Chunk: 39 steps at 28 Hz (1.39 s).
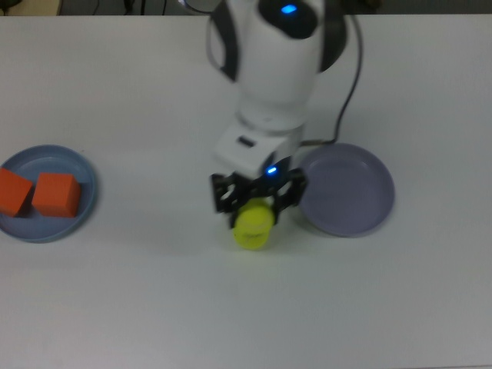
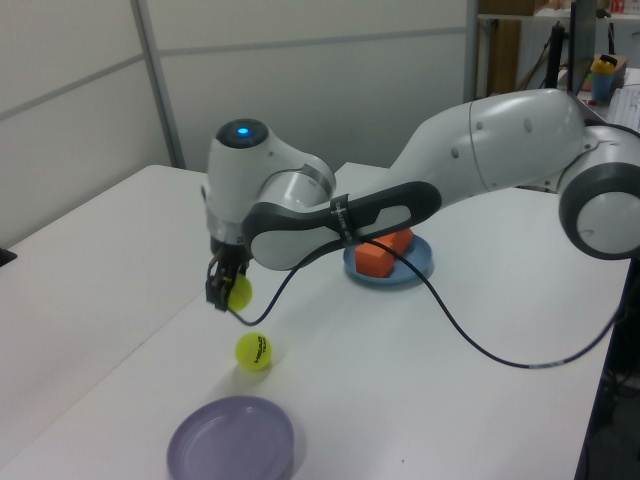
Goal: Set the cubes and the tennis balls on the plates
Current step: 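Carry the tennis ball onto the lavender plate and release it, then move the gripper to the other tennis ball and grasp it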
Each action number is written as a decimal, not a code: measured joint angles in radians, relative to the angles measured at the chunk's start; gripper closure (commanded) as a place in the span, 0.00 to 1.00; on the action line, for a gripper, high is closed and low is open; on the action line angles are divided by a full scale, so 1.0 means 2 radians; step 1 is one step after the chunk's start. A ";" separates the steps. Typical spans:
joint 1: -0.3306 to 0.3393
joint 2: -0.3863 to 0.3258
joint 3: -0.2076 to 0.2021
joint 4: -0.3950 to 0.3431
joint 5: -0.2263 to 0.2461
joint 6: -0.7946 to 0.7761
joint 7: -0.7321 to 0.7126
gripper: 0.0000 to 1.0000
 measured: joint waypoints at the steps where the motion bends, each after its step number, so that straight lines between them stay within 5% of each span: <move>1: 0.008 -0.003 0.004 0.000 0.000 -0.020 0.004 1.00; 9: 0.078 0.002 0.010 -0.018 -0.001 -0.105 0.062 0.95; 10: 0.083 0.006 0.010 -0.022 -0.003 -0.105 0.071 0.83; 11: 0.087 0.010 0.010 -0.025 -0.005 -0.105 0.080 0.61; 13: 0.092 0.018 0.010 -0.028 -0.010 -0.105 0.096 0.00; 28: 0.088 0.013 0.006 0.002 -0.003 -0.101 0.145 0.00; 39: 0.049 0.033 -0.050 -0.010 -0.005 -0.026 0.114 0.00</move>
